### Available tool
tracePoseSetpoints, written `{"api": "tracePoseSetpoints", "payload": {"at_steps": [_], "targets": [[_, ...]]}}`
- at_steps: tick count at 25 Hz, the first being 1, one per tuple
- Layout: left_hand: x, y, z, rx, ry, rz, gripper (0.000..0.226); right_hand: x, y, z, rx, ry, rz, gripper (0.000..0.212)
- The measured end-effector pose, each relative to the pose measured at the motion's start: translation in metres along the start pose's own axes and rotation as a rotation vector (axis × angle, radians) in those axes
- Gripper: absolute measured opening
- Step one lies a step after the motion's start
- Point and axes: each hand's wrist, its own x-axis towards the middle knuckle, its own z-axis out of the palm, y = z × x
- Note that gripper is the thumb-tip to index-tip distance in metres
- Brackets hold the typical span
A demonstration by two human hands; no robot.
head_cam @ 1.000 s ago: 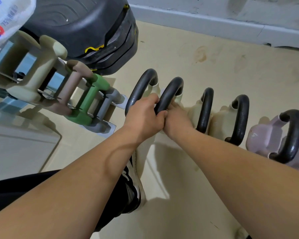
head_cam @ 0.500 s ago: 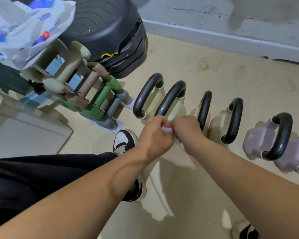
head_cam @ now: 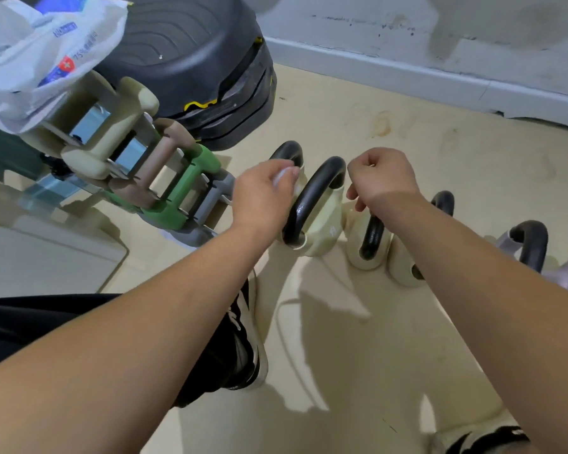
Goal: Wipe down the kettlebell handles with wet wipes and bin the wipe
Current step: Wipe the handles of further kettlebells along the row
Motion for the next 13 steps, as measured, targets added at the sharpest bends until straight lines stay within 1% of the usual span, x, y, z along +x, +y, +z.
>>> {"api": "tracePoseSetpoints", "payload": {"at_steps": [2, 3, 4, 5, 6, 7, 8, 9, 10, 11, 12, 13], "targets": [[-0.008, -0.005, 0.021, 0.134, -0.235, 0.114, 0.033, 0.008, 0.011, -0.001, 0.001, 0.021, -0.003, 0.022], [-0.016, -0.011, 0.029, 0.212, -0.297, 0.145, 0.038, 0.01, 0.016, -0.001, 0.001, 0.047, -0.008, 0.022], [-0.023, -0.016, 0.031, 0.27, -0.298, 0.163, 0.039, 0.013, 0.022, -0.002, -0.003, 0.09, -0.012, 0.022], [-0.027, -0.024, 0.029, 0.332, -0.255, 0.178, 0.034, 0.015, 0.026, -0.004, -0.011, 0.13, -0.023, 0.021], [-0.032, -0.035, 0.026, 0.414, -0.228, 0.176, 0.025, 0.016, 0.029, -0.008, -0.017, 0.162, -0.029, 0.02], [-0.039, -0.041, 0.019, 0.548, -0.254, 0.132, 0.015, 0.017, 0.032, -0.013, -0.023, 0.19, -0.026, 0.019], [-0.048, -0.042, 0.015, 0.725, -0.351, 0.059, 0.012, 0.017, 0.035, -0.018, -0.022, 0.216, -0.014, 0.018], [-0.061, -0.04, 0.014, 0.914, -0.516, 0.001, 0.018, 0.019, 0.04, -0.023, -0.016, 0.234, 0.008, 0.019], [-0.077, -0.037, 0.017, 1.032, -0.7, -0.035, 0.022, 0.02, 0.044, -0.027, -0.011, 0.233, 0.032, 0.02], [-0.091, -0.033, 0.025, 1.033, -0.818, -0.055, 0.021, 0.02, 0.048, -0.032, -0.002, 0.206, 0.056, 0.02], [-0.101, -0.027, 0.036, 0.944, -0.857, -0.048, 0.017, 0.021, 0.051, -0.036, 0.002, 0.157, 0.085, 0.018], [-0.103, -0.022, 0.046, 0.806, -0.816, -0.004, 0.017, 0.02, 0.054, -0.039, 0.007, 0.11, 0.114, 0.016]]}}
